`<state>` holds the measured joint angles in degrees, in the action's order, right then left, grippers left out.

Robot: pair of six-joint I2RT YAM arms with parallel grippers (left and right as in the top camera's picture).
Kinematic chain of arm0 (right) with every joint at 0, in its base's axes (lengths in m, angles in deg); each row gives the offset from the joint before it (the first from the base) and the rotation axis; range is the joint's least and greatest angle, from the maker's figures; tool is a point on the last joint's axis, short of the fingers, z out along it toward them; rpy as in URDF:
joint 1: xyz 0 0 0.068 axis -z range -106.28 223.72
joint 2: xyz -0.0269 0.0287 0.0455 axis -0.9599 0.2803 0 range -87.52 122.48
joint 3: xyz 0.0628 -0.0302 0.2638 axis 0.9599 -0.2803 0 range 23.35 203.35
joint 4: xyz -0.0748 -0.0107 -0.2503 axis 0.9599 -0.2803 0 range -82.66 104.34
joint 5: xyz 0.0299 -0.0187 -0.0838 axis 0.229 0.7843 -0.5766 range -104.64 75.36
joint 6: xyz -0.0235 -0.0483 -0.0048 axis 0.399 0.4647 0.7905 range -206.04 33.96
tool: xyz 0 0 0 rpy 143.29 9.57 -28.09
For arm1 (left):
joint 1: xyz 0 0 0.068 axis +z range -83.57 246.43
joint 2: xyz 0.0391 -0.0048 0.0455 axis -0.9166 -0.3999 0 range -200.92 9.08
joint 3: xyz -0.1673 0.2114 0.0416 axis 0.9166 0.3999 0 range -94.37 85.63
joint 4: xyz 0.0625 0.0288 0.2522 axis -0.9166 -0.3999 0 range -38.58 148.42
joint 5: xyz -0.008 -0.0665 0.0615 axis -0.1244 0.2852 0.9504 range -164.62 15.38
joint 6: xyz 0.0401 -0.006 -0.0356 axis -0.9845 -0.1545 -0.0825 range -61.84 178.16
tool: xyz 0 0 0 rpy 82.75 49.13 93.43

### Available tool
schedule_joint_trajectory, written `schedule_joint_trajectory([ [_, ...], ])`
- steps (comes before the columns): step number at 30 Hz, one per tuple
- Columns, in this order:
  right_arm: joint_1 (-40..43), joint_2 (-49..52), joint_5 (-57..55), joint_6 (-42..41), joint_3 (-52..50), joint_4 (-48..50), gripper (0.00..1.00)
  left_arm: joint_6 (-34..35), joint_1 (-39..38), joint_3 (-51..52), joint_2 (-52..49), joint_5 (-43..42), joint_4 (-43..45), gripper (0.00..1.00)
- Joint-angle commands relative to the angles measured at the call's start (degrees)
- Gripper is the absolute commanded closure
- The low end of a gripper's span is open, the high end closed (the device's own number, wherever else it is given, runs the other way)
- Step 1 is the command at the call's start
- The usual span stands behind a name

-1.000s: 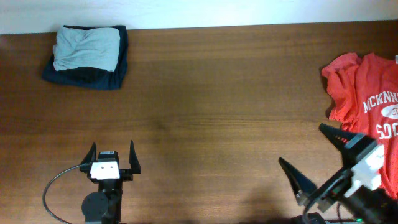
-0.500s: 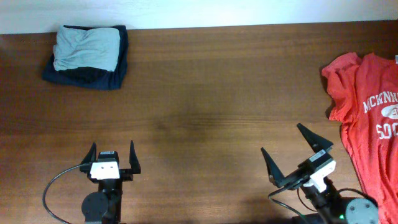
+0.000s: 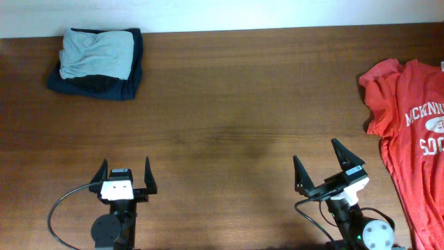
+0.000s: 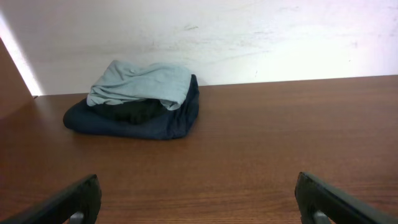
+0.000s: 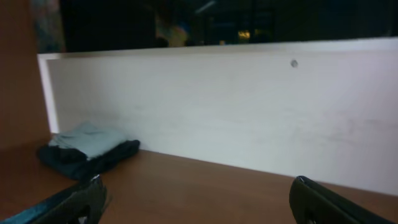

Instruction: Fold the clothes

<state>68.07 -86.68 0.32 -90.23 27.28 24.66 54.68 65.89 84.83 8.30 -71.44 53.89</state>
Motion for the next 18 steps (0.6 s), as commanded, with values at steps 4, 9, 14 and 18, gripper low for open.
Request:
schedule_joint_trajectory([
  [4,0.61,-0.66,-5.42,-1.25,-3.61,1.01,0.01,-0.72,-0.20,0.26,0.44,-0.44,-0.07,0.01],
  [9,2.82,-0.66,-6.47,-1.25,-3.61,-1.33,0.01,-0.72,-0.20,0.26,0.44,-0.44,-0.07,0.01],
  [14,4.87,-0.66,-7.78,-1.25,-3.61,-7.93,0.01,-0.72,-0.20,0.26,0.42,-0.44,-0.07,0.01],
  [18,5.40,-0.66,-11.30,-1.22,-3.61,-10.93,0.01,-0.72,-0.20,0.26,0.44,-0.46,-0.07,0.01],
])
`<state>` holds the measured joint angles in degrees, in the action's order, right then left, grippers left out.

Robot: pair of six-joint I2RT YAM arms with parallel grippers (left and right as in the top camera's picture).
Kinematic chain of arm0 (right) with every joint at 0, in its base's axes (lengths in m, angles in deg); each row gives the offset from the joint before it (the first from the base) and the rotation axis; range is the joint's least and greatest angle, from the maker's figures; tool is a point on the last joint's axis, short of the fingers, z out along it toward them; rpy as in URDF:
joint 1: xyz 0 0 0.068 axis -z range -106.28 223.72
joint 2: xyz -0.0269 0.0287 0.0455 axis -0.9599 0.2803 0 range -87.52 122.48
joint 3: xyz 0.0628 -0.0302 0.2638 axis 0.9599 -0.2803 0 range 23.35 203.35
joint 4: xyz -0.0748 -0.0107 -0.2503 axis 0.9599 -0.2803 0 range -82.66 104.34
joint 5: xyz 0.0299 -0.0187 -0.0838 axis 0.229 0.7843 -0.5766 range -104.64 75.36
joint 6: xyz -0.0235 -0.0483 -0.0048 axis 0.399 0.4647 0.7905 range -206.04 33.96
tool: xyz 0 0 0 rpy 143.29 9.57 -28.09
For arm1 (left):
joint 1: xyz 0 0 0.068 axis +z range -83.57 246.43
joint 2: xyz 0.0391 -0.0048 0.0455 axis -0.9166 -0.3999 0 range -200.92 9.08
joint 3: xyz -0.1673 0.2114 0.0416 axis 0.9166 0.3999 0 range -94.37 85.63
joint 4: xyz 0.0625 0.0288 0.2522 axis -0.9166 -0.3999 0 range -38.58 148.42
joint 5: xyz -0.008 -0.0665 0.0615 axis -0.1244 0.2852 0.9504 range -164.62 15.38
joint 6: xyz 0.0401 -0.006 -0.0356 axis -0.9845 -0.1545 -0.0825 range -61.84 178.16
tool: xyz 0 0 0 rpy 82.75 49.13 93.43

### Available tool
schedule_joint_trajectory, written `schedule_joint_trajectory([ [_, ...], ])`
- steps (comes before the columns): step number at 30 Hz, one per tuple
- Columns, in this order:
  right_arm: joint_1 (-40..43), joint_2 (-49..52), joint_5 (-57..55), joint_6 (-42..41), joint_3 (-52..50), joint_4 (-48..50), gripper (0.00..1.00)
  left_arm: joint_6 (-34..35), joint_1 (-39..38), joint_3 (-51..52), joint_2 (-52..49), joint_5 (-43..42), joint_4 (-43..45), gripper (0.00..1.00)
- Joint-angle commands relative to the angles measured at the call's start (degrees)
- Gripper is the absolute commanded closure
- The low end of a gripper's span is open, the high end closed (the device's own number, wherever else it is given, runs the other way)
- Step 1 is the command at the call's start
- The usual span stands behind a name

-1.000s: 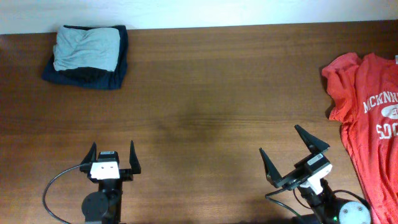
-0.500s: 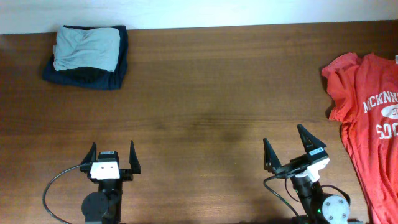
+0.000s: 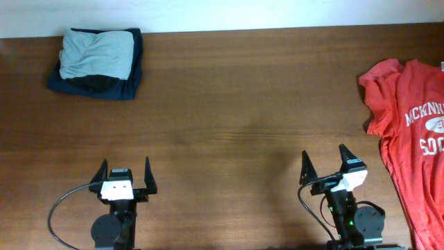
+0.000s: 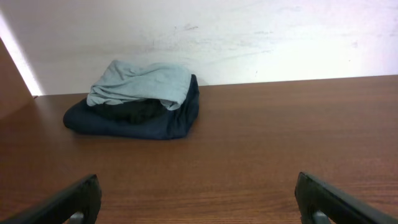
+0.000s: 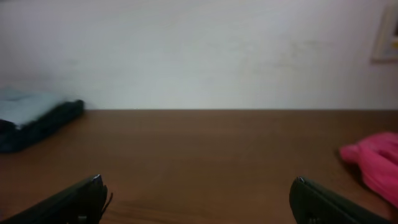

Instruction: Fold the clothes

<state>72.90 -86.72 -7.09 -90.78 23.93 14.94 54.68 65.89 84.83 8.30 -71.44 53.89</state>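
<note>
A red T-shirt (image 3: 413,132) with white lettering lies spread flat at the table's right edge; a corner of it shows pink in the right wrist view (image 5: 376,163). A folded pile, light blue on dark navy (image 3: 97,62), sits at the back left and appears in the left wrist view (image 4: 140,99) against the wall. My left gripper (image 3: 125,175) rests open near the front left, nothing between its fingers. My right gripper (image 3: 324,162) stands open near the front right, left of the red shirt, also empty.
A white wall (image 4: 249,37) runs along the table's far edge. Black cables loop beside the left arm base (image 3: 59,215) and the right arm base (image 3: 309,212). Bare brown tabletop (image 3: 236,118) lies between the pile and the shirt.
My right gripper has turned from pointing toward the back left to pointing straight at the far wall, and its base shifted a little. The left arm, pile and shirt are unchanged.
</note>
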Motion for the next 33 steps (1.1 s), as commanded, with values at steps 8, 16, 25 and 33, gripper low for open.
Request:
schedule_joint_trajectory([
  [8,0.57,-0.61,-5.25,-0.04,-0.26,-4.90,0.01,-0.72,-0.20,0.26,0.44,-0.44,-0.07,0.01],
  [16,0.52,-0.61,-5.27,-0.04,-0.26,-4.90,0.01,-0.72,-0.20,0.26,0.44,-0.44,-0.07,0.01],
  [25,0.52,-0.61,-5.25,-0.04,-0.26,-4.90,0.01,-0.72,-0.20,0.26,0.42,-0.46,-0.07,0.01],
  [33,0.52,-0.59,-5.25,-0.04,-0.26,-4.90,0.01,-0.72,-0.20,0.26,0.42,-0.44,-0.07,0.01],
])
